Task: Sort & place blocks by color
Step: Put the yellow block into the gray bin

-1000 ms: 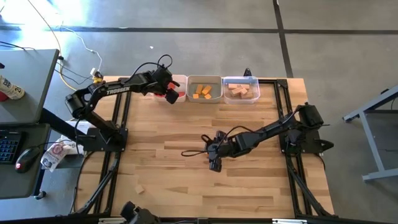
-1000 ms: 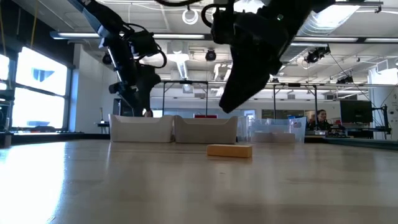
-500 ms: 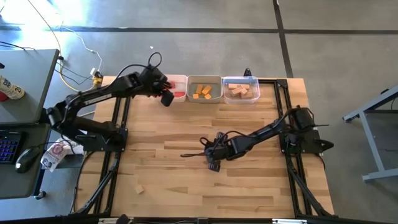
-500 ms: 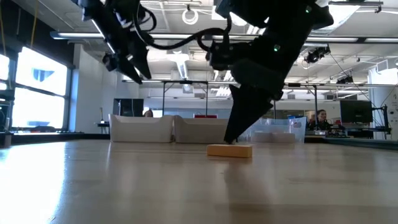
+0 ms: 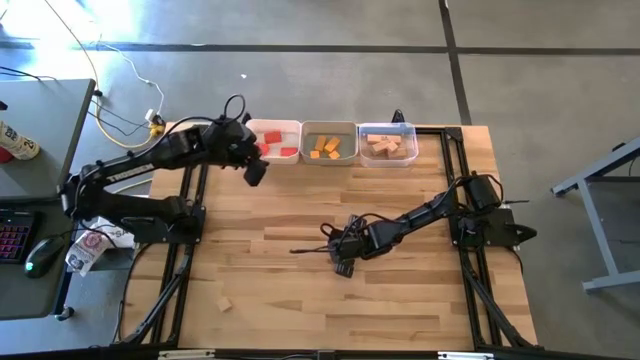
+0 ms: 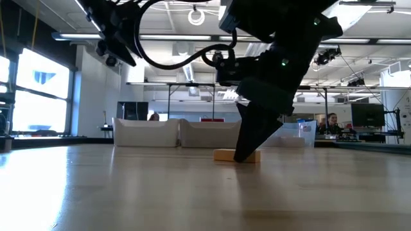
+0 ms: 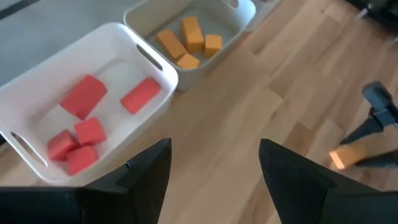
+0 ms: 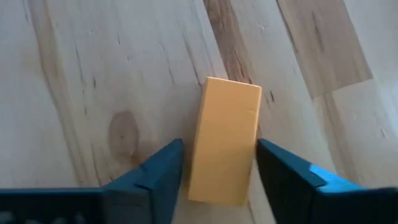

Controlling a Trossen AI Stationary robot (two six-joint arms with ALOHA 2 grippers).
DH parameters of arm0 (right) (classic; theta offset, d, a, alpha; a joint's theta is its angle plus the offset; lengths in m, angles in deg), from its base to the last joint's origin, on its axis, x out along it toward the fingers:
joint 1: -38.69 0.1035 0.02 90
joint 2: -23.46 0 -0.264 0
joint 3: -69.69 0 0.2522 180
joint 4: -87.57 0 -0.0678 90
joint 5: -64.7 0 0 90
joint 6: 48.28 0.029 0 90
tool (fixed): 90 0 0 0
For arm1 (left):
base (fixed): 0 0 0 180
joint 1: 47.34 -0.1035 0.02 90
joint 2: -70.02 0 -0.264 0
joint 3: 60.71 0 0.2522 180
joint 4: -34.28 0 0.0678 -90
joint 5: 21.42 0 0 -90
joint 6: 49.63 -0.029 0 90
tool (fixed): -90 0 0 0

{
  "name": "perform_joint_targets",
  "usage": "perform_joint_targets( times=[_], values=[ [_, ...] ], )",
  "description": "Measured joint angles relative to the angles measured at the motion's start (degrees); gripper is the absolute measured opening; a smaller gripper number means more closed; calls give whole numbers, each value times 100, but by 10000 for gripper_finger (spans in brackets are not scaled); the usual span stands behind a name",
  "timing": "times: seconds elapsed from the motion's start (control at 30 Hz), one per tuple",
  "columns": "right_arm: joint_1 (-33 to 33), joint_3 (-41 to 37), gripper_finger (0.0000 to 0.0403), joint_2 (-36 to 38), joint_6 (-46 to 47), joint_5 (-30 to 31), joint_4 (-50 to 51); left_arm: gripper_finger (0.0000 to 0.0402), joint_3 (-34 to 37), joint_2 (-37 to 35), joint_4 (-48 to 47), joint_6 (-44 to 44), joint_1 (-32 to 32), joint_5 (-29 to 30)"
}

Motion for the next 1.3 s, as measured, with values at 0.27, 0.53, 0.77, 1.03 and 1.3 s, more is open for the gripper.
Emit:
perform_joint_targets(
  times=[0.27,0.53,0.77,1.03,1.3],
  values=[
    [-135,9,95,-3,-39,-10,11,227,0,-132,-608,199,408,2],
    [-446,76,95,-4,-431,-174,49,227,0,-132,-1156,382,980,4],
    [-916,366,95,-14,-1072,-308,63,227,0,-132,-1362,514,1462,12],
    [-1524,908,95,-14,-1974,-442,75,227,2,-132,-1595,615,2030,252],
    [-2116,1537,96,-14,-2615,-390,309,227,4,-132,-1759,1022,2613,267]
  ],
)
